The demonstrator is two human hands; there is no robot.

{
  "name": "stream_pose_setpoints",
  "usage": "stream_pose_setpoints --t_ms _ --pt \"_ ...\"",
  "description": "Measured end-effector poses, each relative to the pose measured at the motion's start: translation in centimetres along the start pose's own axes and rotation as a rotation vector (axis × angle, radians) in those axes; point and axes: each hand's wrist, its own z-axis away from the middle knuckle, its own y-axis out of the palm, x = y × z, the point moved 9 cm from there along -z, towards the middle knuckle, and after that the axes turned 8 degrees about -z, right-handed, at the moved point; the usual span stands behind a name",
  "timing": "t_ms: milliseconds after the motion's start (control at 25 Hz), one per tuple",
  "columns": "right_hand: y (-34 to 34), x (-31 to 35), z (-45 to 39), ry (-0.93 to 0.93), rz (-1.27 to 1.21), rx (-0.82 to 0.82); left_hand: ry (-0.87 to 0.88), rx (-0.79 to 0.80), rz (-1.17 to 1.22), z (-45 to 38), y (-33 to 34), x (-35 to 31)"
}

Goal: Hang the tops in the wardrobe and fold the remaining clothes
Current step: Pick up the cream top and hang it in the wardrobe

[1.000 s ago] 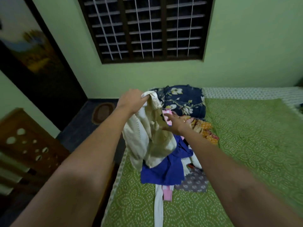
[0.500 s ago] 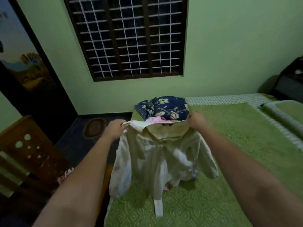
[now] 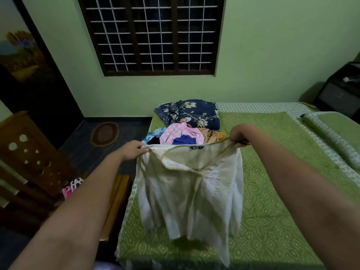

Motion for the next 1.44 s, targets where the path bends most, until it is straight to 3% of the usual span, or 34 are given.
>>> stream_pose_setpoints --t_ms 200,320,400,600,720,1040,1160,1280,1440 --pt "-2.3 4.3 -8.5 0.060 -0.185 0.077 -0.282 -0.134 0.155 -9.3 -1.5 0.6" --pt "0.8 5.9 -14.8 0.036 -0.519 0.214 -0.452 -0.150 0.640 -15.2 3.0 1.0" --pt "1.9 7.3 -18.0 -0.014 -0.649 0.260 -0.473 -0.160 0.830 -19.1 6.2 1.2" --pt "6.0 8.2 -23.6 0.035 -0.609 0.290 -0.550 -0.121 0.790 -18.7 8.7 2.9" --pt "10.1 11.3 -24.7 0.056 -0.565 0.263 -0.660 -0.148 0.715 -15.6 8.9 9.4" --pt "33.5 31.6 -18.5 -0.192 -0.267 0.580 -0.966 -0.310 0.715 -0.3 9.7 33.6" --pt "43.9 36.6 -17.4 -0.229 -0.220 0.584 -1.042 -0.227 0.577 2.8 11.8 43.4" --pt "54.6 39.4 -18.8 -0.180 -0.141 0.563 -1.001 -0.052 0.409 2.2 16.1 51.7" --pt "61.6 41.3 -23.4 -0.131 -0.082 0.342 -0.946 0.049 0.455 -1.1 22.4 58.9"
